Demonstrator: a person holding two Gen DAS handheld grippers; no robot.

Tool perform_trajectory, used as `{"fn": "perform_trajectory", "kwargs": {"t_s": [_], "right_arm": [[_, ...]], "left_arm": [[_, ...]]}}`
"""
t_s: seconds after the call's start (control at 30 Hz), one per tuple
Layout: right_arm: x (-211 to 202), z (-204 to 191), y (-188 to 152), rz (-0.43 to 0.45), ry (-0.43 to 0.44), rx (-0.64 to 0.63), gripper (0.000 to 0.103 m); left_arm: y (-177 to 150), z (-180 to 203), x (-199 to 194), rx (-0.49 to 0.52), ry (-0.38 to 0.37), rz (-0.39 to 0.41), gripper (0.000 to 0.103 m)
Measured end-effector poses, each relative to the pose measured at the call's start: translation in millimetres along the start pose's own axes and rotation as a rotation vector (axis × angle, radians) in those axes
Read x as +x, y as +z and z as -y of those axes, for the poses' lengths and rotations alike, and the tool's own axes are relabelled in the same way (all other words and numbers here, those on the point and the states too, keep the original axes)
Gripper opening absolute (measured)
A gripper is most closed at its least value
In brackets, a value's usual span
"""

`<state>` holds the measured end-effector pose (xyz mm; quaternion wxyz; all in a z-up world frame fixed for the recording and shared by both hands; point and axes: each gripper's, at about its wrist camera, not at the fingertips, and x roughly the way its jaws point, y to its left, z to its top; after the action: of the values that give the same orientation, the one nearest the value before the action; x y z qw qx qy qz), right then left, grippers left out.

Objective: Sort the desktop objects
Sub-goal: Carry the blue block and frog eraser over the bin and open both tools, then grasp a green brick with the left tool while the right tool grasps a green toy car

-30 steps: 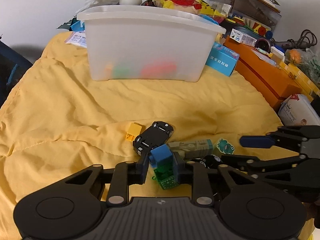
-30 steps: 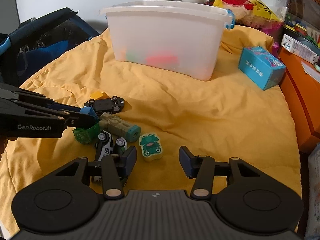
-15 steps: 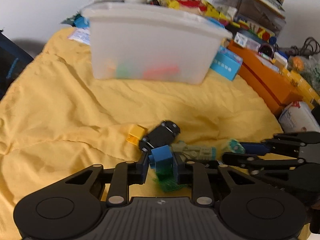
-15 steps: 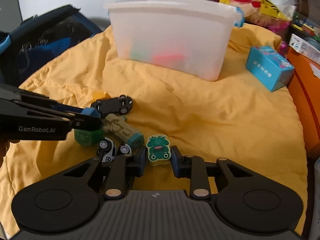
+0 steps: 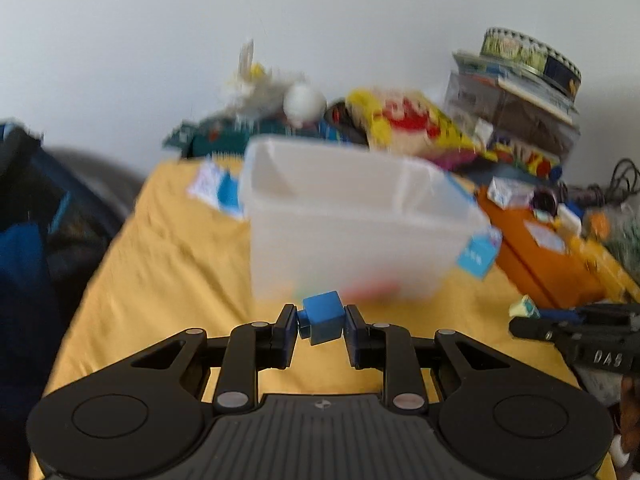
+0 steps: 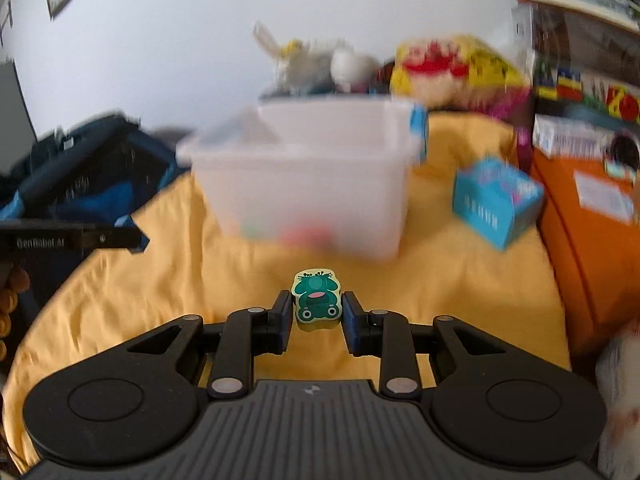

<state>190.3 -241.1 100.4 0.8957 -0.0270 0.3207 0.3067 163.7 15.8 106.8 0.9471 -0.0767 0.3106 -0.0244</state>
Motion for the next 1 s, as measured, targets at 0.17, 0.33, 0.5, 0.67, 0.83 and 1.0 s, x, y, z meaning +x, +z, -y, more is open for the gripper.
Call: {"fn": "perform_trajectory", "kwargs": {"t_s": [0.17, 0.33, 0.5, 0.67, 0.83, 1.0], "right_arm": [[14, 9, 58, 0.057, -0.006, 0.013, 0.029], [40, 19, 108, 0.023, -0.019, 0.042, 0.029], [72, 22, 128, -0.022, -0.051, 0.013, 0.029], [97, 30, 133, -0.079, -0.091, 0.025, 0.032], [97, 29, 130, -0.064, -0.105, 0.017, 0.058], [68, 19, 113, -0.02, -0.047, -0.006, 0.058]], "left_arm": [[56, -5, 16, 0.027, 0.018, 0.047, 0.028], [103, -2, 41, 0.032, 0.021, 0.062, 0.028], [130, 6, 69, 0.048, 0.019, 0.039, 0.028], [142, 12, 95, 0.073, 0.029, 0.003, 0.045], [136, 10, 100, 0.089, 0.09, -0.002, 0.064], [104, -3, 73, 0.08, 0.07, 0.026, 0.064]]}}
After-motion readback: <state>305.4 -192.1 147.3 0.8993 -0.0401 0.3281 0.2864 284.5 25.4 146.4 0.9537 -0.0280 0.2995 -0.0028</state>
